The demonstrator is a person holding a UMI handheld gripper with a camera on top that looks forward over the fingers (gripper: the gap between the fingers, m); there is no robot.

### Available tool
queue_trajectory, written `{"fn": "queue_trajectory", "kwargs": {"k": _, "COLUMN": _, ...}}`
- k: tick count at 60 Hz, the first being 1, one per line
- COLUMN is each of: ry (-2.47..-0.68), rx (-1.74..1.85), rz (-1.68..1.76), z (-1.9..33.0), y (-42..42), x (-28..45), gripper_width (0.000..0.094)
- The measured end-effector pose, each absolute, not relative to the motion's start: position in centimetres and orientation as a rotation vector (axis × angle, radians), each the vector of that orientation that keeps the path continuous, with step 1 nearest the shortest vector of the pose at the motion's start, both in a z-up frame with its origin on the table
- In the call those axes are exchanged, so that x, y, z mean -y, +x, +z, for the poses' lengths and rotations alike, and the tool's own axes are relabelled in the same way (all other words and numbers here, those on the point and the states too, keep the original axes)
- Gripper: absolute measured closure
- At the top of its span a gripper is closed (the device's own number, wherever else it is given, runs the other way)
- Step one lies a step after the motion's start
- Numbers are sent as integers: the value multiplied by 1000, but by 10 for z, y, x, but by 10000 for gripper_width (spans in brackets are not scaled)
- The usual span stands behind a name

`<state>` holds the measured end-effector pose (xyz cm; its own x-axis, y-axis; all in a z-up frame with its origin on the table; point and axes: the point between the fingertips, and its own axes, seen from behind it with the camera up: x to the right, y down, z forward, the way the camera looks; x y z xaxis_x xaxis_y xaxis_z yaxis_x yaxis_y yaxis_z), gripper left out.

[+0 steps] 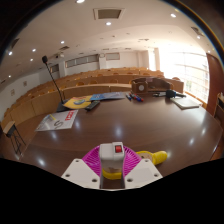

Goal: Unplug charger

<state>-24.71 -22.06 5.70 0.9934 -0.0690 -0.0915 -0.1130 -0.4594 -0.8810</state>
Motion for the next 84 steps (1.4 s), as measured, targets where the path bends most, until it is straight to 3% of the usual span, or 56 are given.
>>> {"fn": "queue_trajectory", "kwargs": {"k": 7, "ry": -2036, "rx": -52, "rz": 22, "z": 58, "y": -252, "x": 217, "gripper_width": 704}}
{"fn": "queue_trajectory", "kwargs": {"k": 8, "ry": -1990, "rx": -45, "rz": 27, "z": 72, "y": -253, "x": 215, "gripper_width": 704}}
{"fn": "queue_trajectory", "kwargs": {"k": 15, "ry": -1506, "rx": 82, "rz": -54, "z": 291, "y": -258, "x": 200, "gripper_width": 706}}
{"fn": "queue_trajectory", "kwargs": {"k": 20, "ry": -1437, "rx": 14, "rz": 57, "z": 368, "y": -241, "x": 185, "gripper_width": 706}}
{"fn": "queue_trajectory", "kwargs": {"k": 23, "ry": -1420, "rx": -13, "rz": 47, "z": 377, "y": -214, "x": 186, "gripper_width": 707}}
{"fn": "queue_trajectory", "kwargs": {"k": 28, "ry": -1465, "rx": -37, "rz": -17, "z": 349, "y": -168, "x": 184, "gripper_width": 706}}
{"fn": "queue_trajectory", "kwargs": {"k": 31, "ry": -1536, "rx": -63, "rz": -14, "z": 302, "y": -140, "x": 180, "gripper_width": 704}}
{"fn": "queue_trajectory", "kwargs": {"k": 33, "ry": -1600, "rx": -89, "rz": -5, "z": 292, "y": -125, "x": 177, "gripper_width": 702}}
{"fn": "queue_trajectory", "kwargs": {"k": 44, "ry": -1886, "rx": -188, "rz": 14, "z": 129, "y": -59, "x": 195, "gripper_width": 668}}
{"fn": "queue_trajectory", "kwargs": {"k": 53, "ry": -2018, "rx": -245, "rz": 131, "z": 55, "y": -43, "x": 208, "gripper_width": 606}}
{"fn": "queue_trajectory", "kwargs": {"k": 64, "ry": -2093, "rx": -255, "rz": 121, "z": 25, "y": -15, "x": 215, "gripper_width": 478}}
{"fn": "queue_trajectory", "kwargs": {"k": 67, "ry": -2101, "rx": -258, "rz": 87, "z": 25, "y": -4, "x": 218, "gripper_width": 350}}
{"fn": "queue_trajectory", "kwargs": {"k": 71, "ry": -2105, "rx": -247, "rz": 41, "z": 32, "y": 13, "x": 220, "gripper_width": 78}}
{"fn": "queue_trajectory", "kwargs": {"k": 84, "ry": -2036, "rx": -186, "rz": -118, "z": 85, "y": 32, "x": 250, "gripper_width": 86}}
